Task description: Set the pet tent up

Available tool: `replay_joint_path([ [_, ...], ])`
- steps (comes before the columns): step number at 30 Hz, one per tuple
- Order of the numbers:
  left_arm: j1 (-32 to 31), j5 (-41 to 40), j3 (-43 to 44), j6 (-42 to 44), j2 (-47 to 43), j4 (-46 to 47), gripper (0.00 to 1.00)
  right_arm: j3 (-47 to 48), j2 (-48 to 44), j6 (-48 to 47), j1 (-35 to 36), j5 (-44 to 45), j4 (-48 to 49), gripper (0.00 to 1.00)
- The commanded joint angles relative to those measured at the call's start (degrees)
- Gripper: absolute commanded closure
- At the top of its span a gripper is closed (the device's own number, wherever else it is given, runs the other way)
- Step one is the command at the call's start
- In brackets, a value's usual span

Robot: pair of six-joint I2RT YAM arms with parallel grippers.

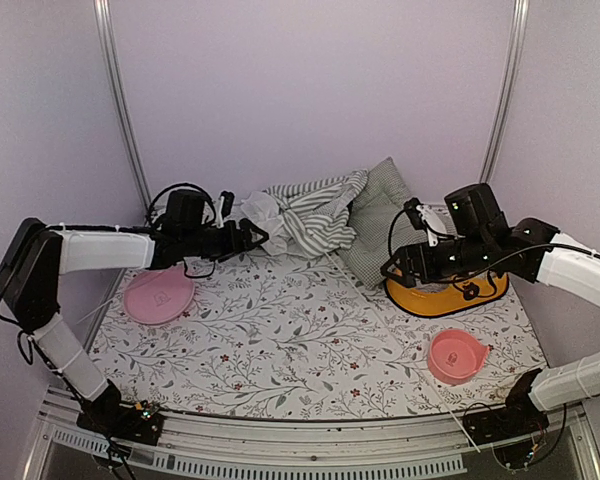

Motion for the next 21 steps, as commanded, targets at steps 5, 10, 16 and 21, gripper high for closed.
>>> replay_joint_path([
  [5,-4.8,2.9,7.6,-3.3,12.1,10.3,0.25,-1.1,-4.2,5.4,7.8,-1.4,-14.3,0.19],
  [10,-6.4,3.2,11.0,-4.2,18.2,14.2,0.30,-1.3,-5.4,8.5,10.7,-2.5,-17.8,0.21],
  [16,-7.5,3.6,14.2,-5.2,25.6,17.9,0.32,-1.2,-5.5,11.0,13.3,-3.3,-22.1,0.24],
  [21,-7.8,4.0,16.6,-6.2,29.9,21.4,0.33,-0.9,-5.9,12.3,14.1,-4.3,-25.0,0.25],
])
